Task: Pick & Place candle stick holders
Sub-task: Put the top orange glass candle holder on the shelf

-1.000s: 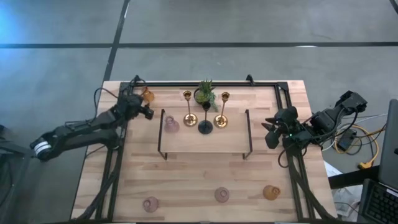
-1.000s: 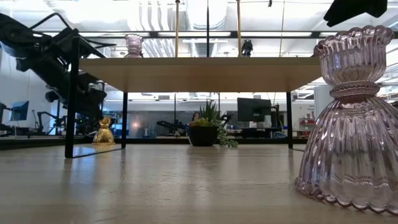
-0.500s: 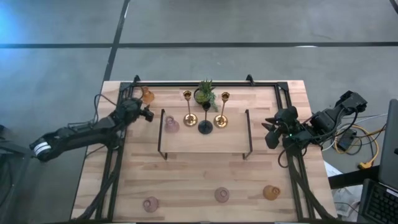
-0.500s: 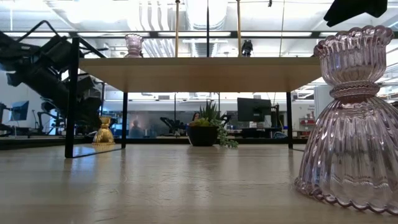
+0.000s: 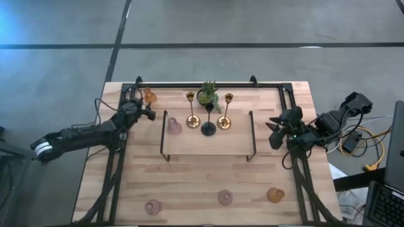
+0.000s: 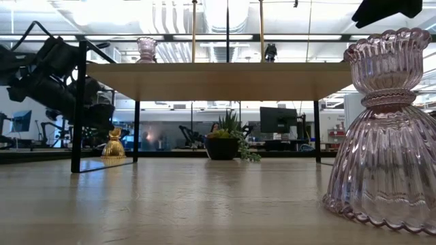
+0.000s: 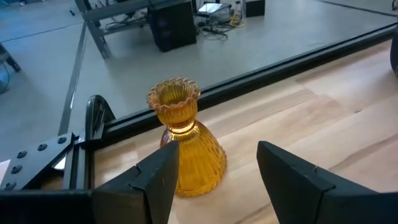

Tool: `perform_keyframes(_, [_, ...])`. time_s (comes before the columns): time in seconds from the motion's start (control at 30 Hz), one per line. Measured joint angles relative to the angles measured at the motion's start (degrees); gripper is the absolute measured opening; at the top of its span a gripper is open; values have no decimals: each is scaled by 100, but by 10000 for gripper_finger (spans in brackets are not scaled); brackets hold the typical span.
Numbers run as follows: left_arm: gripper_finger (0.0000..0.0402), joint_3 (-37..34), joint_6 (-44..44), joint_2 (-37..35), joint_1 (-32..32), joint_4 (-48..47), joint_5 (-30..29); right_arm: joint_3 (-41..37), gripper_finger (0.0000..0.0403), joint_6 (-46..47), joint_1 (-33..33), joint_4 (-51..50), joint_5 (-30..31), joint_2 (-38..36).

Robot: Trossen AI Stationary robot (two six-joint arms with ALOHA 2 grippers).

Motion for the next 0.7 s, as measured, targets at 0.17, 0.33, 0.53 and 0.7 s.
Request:
perform_keyframes(0.17, [220,51,-249,362,3,246,57,0,128,-7,2,-5,22,0])
perform_keyframes(0.33, [220,142,-301,957,17,707,-148,0,129,-78,0,-4,48,0])
perform_keyframes(0.53, [220,172,-316,1718,117,1627,-301,0,129,-107,0,-4,60,-1])
perform_keyframes(0.7, [220,395,-439,2311,226,1787,-273,0,132,-149,0,-8,62,-2])
